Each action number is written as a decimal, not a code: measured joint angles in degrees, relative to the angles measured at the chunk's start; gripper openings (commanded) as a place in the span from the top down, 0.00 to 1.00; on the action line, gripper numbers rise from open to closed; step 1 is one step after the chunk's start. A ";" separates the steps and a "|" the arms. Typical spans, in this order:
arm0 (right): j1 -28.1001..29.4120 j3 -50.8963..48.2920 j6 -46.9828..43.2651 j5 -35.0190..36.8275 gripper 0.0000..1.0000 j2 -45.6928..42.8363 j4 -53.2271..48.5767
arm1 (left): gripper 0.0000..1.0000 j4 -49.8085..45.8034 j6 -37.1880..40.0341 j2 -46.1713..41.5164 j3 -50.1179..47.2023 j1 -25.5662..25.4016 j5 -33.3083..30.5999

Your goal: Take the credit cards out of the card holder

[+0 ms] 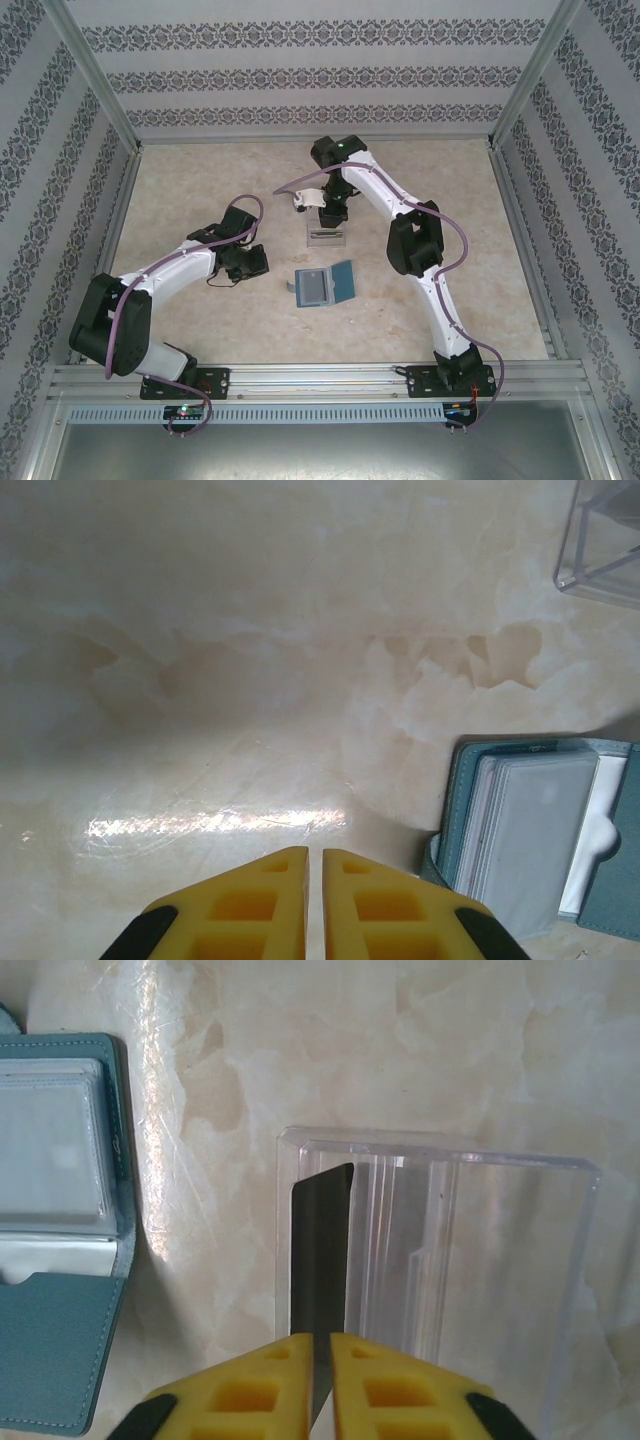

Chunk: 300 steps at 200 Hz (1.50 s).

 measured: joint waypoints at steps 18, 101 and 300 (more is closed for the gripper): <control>0.00 0.00 0.04 -0.52 0.77 0.00 0.00 | 0.88 0.00 -0.02 0.00 0.00 0.00 0.02; 0.02 -1.75 0.52 -1.18 0.71 0.22 0.52 | 0.88 0.02 0.00 0.00 -0.02 0.00 0.02; 0.00 -2.40 1.68 -2.58 1.00 1.60 0.57 | 0.88 0.26 0.00 0.00 -0.74 0.04 0.09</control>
